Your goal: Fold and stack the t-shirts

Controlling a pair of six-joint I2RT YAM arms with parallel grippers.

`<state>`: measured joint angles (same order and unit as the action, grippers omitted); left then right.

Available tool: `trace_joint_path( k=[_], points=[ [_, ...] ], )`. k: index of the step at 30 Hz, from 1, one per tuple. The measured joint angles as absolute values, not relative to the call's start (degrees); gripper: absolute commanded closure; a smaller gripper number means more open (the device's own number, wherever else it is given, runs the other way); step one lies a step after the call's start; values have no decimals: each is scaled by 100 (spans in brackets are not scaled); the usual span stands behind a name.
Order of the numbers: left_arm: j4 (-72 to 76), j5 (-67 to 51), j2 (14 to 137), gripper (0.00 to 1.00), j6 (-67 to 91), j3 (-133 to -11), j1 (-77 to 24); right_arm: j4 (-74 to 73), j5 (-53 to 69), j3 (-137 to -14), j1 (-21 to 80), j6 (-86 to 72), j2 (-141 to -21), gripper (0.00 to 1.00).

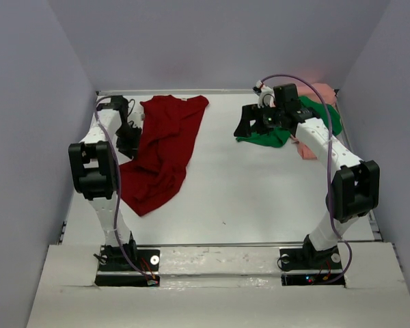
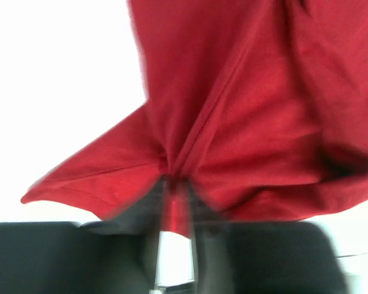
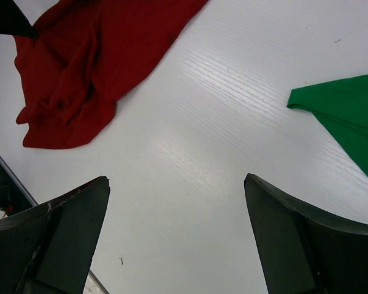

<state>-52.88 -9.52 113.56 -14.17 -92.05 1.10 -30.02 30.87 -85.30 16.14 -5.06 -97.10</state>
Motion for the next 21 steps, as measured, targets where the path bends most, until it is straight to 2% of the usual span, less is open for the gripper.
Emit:
trace_joint_path(
  k=[1, 2, 3, 9, 15, 17, 18, 19, 21],
  points=[
    [-5280, -888, 11310, 29, -1472, -9205, 213, -3002, 3179, -8530, 1614, -521, -9710, 1],
    [-5275, -819, 11238, 19, -1514, -9205, 351, -3002, 3225, -8527, 1614, -526, -9712, 0],
    [-5269, -784, 11185, 3, -1522, -9205, 427, -3000, 3299, -8527, 1614, -537, -9719, 0],
    [-5242, -825, 11028, 1, -1671, -9209, 707, -2947, 4165, -8521, 1614, -631, -10125, 0],
    [-5332, -1710, 10938, 1, -1907, -9212, 722, -2978, 4984, -8523, 1837, -642, -11050, 5],
    [-5321, -1986, 10847, 1, -1949, -9212, 720, -3004, 5072, -8536, 2099, -602, -11201, 29],
    [-5277, -2123, 10761, 1, -1962, -9209, 714, -3011, 5096, -8580, 2296, -565, -11264, 91],
    [-5216, -2198, 10694, 1, -1962, -9192, 711, -3044, 5107, -8656, 2425, -550, -11310, 100],
    [-5039, -2351, 10455, 1, -1944, -9096, 714, -3033, 5129, -9004, 2777, -534, -11498, 100]
  ],
)
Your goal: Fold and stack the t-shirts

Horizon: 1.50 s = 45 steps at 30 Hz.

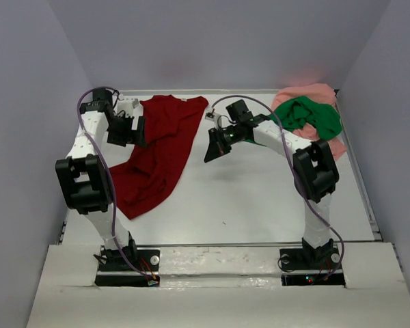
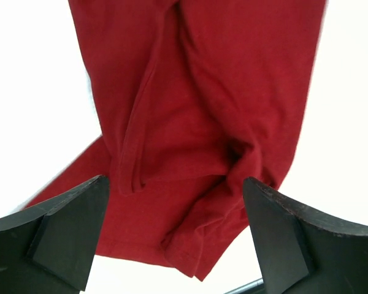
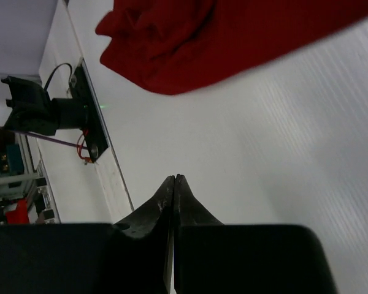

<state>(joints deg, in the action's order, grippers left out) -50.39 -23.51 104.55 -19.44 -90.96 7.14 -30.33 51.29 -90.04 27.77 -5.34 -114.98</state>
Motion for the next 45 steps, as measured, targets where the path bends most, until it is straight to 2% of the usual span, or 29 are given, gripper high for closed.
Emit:
trace_joint_path(
  k=[3, 9, 24, 28, 34, 45],
  points=[
    [-4755, -2552, 10084, 1, -1887, -8984, 714, -2961, 5256, -9963, 3094, -703, -12110, 100],
    [-4121, -2779, 9625, 1, -1743, -8764, 714, -2749, 5391, -11725, 3070, -1175, -13627, 100],
    [-3420, -3107, 8993, 1, -1382, -8167, 714, -1457, 5800, -12811, 3712, -2311, -15135, 100],
    [-3253, -3140, 8724, 1, -1328, -8103, 714, -1949, 5017, -13727, 4191, -1990, -15537, 100],
    [-3129, -3129, 8449, 1, -1302, -7867, 714, -2528, 3557, -13874, 4792, -1538, -15539, 100],
    [-3028, -3107, 8132, 1, -1291, -7636, 714, -2565, 1212, -12462, 4755, -871, -14481, 100]
  ],
)
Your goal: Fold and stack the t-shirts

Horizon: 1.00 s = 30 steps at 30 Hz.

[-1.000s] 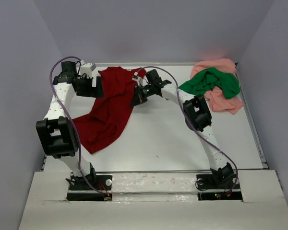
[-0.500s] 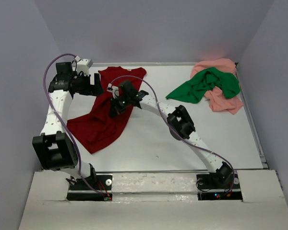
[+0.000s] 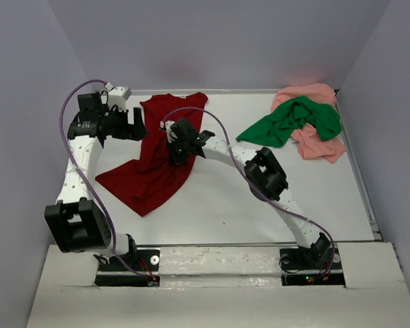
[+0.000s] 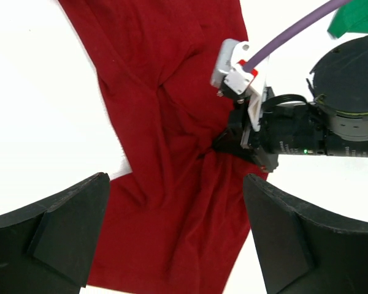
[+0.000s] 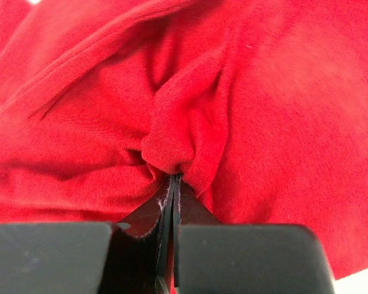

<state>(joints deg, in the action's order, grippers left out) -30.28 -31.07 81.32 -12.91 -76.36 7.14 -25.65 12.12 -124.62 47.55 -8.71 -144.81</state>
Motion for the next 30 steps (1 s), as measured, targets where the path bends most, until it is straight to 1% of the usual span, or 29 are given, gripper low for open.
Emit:
trace_joint_path(
  k=[2, 8, 19, 23, 30],
  points=[
    [-3004, -3124, 8093, 1, -1280, -7625, 714, -2521, 821, -12077, 4711, -720, -14215, 100],
    [-3000, -3212, 8068, 1, -1253, -7618, 714, -2512, 462, -11526, 4390, -589, -13839, 100],
    [-3006, -3350, 8062, 1, -1175, -7572, 528, -2353, -86, -10923, 2985, -272, -13456, 100],
    [-3011, -3367, 8060, 1, -1142, -7448, 375, -2357, 174, -10667, 2709, -235, -13266, 100],
    [-3183, -3492, 8138, 1, -1251, -7472, 231, -2482, 1138, -10613, 2856, -399, -13181, 100]
  ],
)
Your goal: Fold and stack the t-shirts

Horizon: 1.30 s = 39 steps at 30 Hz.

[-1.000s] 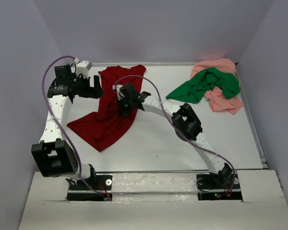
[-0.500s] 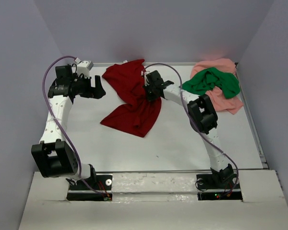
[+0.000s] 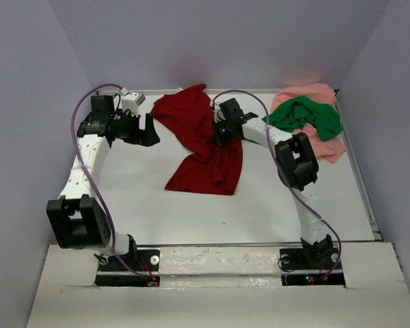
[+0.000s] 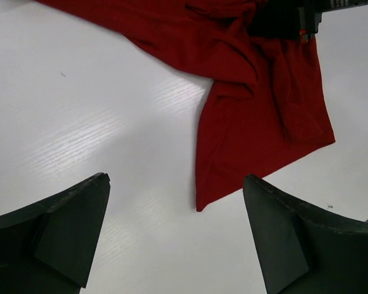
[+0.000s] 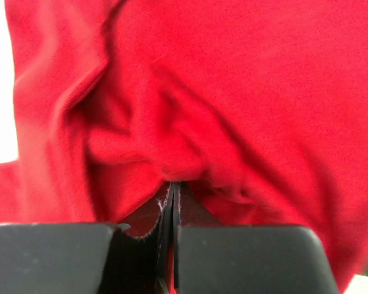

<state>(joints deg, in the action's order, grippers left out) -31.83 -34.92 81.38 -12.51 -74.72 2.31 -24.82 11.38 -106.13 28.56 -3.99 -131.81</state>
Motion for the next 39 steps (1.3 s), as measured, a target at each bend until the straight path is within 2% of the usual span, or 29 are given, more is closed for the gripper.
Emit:
trace_joint_path(
  k=[3, 6, 10, 12, 13, 14, 15, 18, 19, 22, 24, 27, 30, 31, 32, 33, 34, 38, 39],
  points=[
    [-3406, -3629, 8383, 1, -1409, -7568, 193, -2698, 1549, -10613, 3015, -432, -13183, 100],
    [-3391, -3610, 8650, 1, -1437, -7575, 106, -2842, 1946, -10613, 3183, -386, -13181, 82],
    [-3238, -3507, 9179, 1, -1376, -7762, -123, -2969, 2477, -10610, 3328, -362, -13124, 78],
    [-3089, -3424, 9572, 1, -1291, -8031, -318, -3022, 2665, -10580, 3356, -364, -12975, 80],
    [-3022, -3387, 9706, 1, -1258, -8136, -395, -3033, 2722, -10556, 3358, -366, -12888, 85],
    [-2928, -3304, 9915, 1, -1197, -8289, -517, -3033, 2790, -10488, 3358, -366, -12733, 97],
    [-2794, -3225, 10162, 1, -1111, -8510, -633, -3052, 2840, -10429, 3358, -381, -12584, 100],
    [-2617, -3129, 10707, 1, -952, -9024, -851, -3037, 3039, -10189, 3374, -425, -12053, 99],
    [-2558, -3107, 10888, 1, -882, -9225, -921, -3035, 3098, -10141, 3374, -436, -11948, 92],
    [-2368, -2989, 11297, 1, -711, -9590, -1061, -2961, 3380, -9874, 3387, -471, -11596, 58],
    [-2300, -2842, 11419, 1, -602, -9631, -1118, -2967, 3476, -9657, 3389, -445, -11434, 45],
    [-2265, -2550, 11566, 1, -427, -9679, -1160, -3011, 3566, -9310, 3389, -357, -11214, 34],
    [-2257, -2206, 11701, 1, -285, -9721, -1162, -3048, 3601, -9137, 3389, -314, -11030, 33],
    [-2255, -2082, 11747, 1, -244, -9736, -1162, -3059, 3627, -9080, 3389, -296, -10943, 34],
    [-2255, -1959, 11802, 1, -220, -9758, -1162, -3057, 3651, -9021, 3389, -283, -10844, 52],
    [-2241, -1868, 11843, 1, -204, -9771, -1162, -3079, 3693, -8980, 3389, -266, -10731, 73],
    [-2244, -1767, 11902, 2, -176, -9793, -1162, -3079, 3736, -8958, 3389, -231, -10639, 100],
    [-2250, -1531, 12125, 13, -108, -10012, -1153, -3068, 3872, -8844, 3389, -204, -10184, 100],
    [-2244, -1472, 12219, 40, -97, -10123, -1153, -3065, 3907, -8818, 3389, -189, -10084, 100]
  ],
)
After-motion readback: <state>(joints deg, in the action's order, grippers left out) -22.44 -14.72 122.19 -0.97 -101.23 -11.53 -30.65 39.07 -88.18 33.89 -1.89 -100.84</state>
